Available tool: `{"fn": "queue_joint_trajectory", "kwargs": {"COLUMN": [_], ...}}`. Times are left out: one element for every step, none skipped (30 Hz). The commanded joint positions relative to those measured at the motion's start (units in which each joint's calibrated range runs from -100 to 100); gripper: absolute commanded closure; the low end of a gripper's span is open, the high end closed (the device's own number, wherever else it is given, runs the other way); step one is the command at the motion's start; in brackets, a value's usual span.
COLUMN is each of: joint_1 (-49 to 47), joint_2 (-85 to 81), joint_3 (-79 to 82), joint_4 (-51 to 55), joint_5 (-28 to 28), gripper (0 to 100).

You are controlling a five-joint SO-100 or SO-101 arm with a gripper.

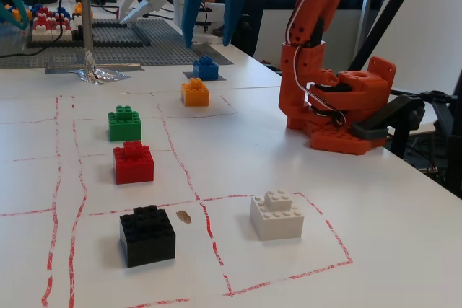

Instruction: Grab the block and put it in the grey marker

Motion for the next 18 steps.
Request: {"fn": "queue_joint_trajectory", "kwargs": {"joint_1": [-10.03, -13.38, -16.64, -19.73, -22.91, -25.82, -28.64, -31.29, -33.94, -36.14, -38.26, -39.93, -41.35, -42.67, -43.82, -44.87, -46.02, -47.26], "joint_2": [-9.18, -10.56, -11.51, -12.11, -12.89, -13.66, -14.18, -14.78, -15.47, -16.16, -17.19, -18.40, -19.95, -21.67, -23.31, -24.86, -26.67, -28.74], "joint_3": [2.92, 4.46, 5.64, 6.45, 7.27, 8.18, 8.99, 9.45, 9.99, 10.99, 12.53, 14.43, 16.79, 19.33, 21.87, 24.31, 26.76, 29.39], "joint_4": [-2.35, -3.58, -4.72, -5.78, -7.42, -9.29, -11.01, -12.80, -14.84, -17.21, -20.15, -23.42, -26.93, -30.03, -32.80, -35.33, -37.54, -39.66], "joint_5": [-5.52, -7.23, -8.94, -10.55, -12.21, -13.63, -15.04, -16.75, -18.27, -19.58, -20.85, -22.27, -23.44, -24.52, -25.59, -26.76, -27.89, -29.01], "gripper": [79, 80, 81, 83, 84, 86, 88, 89, 91, 93, 95, 98, 100, 100, 100, 100, 100, 100]}}
